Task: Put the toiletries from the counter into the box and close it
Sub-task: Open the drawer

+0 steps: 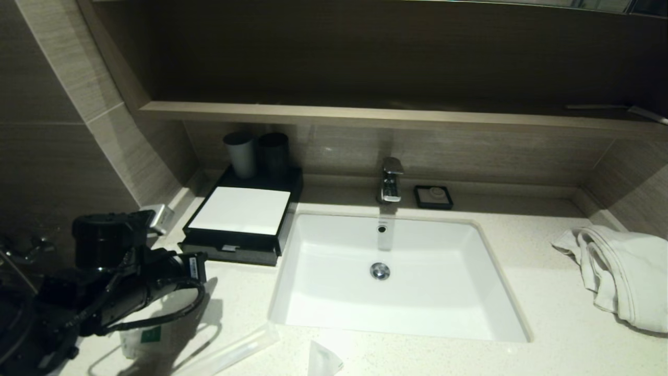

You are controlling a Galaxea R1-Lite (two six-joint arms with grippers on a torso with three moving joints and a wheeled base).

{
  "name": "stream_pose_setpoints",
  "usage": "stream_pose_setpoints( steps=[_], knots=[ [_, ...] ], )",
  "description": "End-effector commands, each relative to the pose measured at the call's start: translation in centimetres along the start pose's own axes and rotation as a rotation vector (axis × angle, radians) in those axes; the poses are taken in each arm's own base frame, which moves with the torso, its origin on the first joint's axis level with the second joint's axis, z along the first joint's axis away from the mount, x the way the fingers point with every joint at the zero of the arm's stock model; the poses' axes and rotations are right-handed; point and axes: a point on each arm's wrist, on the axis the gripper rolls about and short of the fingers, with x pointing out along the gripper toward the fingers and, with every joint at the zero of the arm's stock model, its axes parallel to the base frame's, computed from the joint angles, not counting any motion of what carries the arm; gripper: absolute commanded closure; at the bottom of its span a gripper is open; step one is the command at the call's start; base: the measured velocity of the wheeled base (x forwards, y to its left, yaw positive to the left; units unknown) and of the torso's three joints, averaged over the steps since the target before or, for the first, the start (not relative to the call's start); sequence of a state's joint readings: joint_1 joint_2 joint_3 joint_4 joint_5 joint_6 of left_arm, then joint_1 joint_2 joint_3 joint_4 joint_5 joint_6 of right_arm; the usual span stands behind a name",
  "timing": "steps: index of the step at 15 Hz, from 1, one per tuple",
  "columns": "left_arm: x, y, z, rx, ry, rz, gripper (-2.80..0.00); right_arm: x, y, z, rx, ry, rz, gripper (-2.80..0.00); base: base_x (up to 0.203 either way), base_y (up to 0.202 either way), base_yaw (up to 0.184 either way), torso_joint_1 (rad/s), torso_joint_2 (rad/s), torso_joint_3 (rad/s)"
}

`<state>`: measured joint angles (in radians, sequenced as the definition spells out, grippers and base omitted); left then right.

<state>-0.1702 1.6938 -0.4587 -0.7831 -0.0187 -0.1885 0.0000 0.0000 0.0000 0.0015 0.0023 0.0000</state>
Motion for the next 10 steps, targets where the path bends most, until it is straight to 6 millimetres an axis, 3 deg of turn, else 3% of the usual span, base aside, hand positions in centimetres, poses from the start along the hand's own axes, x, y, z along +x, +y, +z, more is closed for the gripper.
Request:
stream_pose_setpoints(
  steps=[1,10],
  knots=[
    [0.55,0.08,-0.38,-0.001,0.014,0.003,0.0,0.0,0.0,0.0,0.0,0.0,0.001,0.0,0.0,0.0,0.0,0.0,0.0,0.0],
    [1.47,0.15,-1.03,0.006,0.019,0.006,0.0,0.0,0.0,0.0,0.0,0.0,0.001,0.0,0.0,0.0,0.0,0.0,0.0,0.0]
  ],
)
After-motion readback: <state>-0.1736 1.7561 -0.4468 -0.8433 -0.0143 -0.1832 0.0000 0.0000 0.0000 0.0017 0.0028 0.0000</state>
